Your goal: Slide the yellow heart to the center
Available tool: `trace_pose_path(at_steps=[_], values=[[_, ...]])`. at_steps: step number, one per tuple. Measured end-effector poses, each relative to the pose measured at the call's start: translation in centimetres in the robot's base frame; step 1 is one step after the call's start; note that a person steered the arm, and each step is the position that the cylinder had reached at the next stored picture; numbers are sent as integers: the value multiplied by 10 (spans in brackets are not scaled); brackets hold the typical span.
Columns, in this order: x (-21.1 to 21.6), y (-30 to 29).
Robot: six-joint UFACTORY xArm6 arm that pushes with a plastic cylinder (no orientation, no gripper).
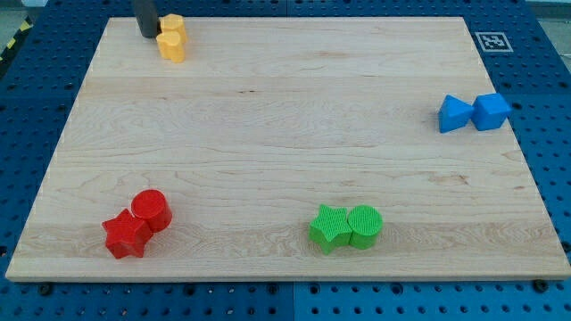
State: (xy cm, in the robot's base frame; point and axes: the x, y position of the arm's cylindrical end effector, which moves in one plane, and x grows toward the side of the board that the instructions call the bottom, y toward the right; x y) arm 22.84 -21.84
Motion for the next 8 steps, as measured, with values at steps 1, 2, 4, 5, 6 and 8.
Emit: trace_pose_path(at_steps=[1,2,4,5,6,8], values=[[8,-3],[25,2],[49,92],[60,134],[81,139],[97,136]])
